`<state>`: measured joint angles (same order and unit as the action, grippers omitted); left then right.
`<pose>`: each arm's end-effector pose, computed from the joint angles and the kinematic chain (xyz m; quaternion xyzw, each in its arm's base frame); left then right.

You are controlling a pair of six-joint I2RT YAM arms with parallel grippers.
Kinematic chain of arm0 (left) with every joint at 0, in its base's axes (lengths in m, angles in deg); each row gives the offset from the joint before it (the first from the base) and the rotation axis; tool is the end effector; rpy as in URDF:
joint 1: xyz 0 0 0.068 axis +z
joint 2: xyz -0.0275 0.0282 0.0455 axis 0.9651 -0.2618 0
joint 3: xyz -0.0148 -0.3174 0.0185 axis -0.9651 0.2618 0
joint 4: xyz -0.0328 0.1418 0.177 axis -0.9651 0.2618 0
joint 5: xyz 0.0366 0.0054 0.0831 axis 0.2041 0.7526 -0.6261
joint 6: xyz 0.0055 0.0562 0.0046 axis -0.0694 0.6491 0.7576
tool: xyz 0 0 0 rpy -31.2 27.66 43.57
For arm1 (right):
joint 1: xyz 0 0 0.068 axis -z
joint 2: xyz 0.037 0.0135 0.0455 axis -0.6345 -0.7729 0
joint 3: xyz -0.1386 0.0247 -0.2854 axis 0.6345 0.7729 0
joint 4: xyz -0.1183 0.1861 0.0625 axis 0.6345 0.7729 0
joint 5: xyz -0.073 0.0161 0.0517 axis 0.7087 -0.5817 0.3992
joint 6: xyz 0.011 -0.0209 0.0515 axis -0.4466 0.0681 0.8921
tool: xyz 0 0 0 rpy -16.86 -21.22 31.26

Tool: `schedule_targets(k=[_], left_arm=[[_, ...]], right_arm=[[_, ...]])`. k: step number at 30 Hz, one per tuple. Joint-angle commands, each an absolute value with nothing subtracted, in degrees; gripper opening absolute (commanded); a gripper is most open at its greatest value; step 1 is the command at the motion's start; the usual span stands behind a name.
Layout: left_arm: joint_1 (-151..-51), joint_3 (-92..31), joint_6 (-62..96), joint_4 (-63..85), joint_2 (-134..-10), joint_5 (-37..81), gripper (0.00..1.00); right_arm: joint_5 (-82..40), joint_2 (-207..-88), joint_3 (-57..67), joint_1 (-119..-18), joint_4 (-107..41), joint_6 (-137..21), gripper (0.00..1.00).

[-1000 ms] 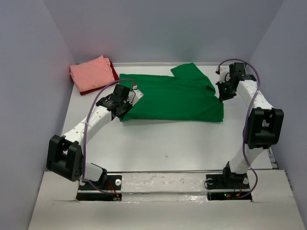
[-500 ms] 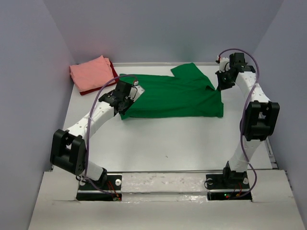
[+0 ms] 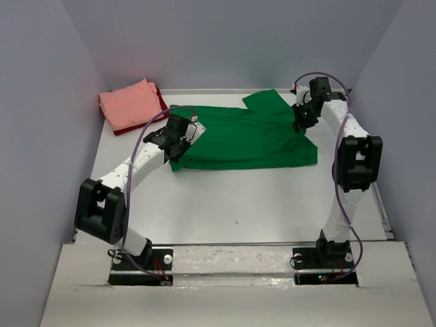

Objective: Fold and stack the t-shirts
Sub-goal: Fold the flattened tshirt in 1/3 of the way

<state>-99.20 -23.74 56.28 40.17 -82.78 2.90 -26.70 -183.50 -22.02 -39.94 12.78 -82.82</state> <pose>0.2697 -0.1141 0.3207 0.3802 0.8487 0.0992 0.3540 0.4334 0.0133 0.3000 -0.1852 0.9434 0.0729 0.2652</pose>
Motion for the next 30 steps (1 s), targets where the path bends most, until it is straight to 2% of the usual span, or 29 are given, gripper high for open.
schedule_targets(k=[1, 7, 18, 30], left_arm=[[-99.1, -25.5, 56.5, 38.9, -83.0, 1.4, 0.0], [-98.9, -25.9, 56.8, 38.1, -84.9, 0.3, 0.0], [-98.6, -27.4, 56.6, 38.5, -85.2, -0.6, 0.0], [-96.4, -28.3, 55.6, 37.1, -86.3, -2.0, 0.0]], right_arm=[[-27.1, -185.1, -26.8, -41.0, 12.5, -82.2, 0.0], [-22.8, -187.7, -31.5, -41.0, 12.5, -82.4, 0.0], [-11.6, -187.2, -30.9, -41.0, 11.5, -82.9, 0.0], [-9.8, -186.3, -29.1, -41.0, 10.0, -82.9, 0.0]])
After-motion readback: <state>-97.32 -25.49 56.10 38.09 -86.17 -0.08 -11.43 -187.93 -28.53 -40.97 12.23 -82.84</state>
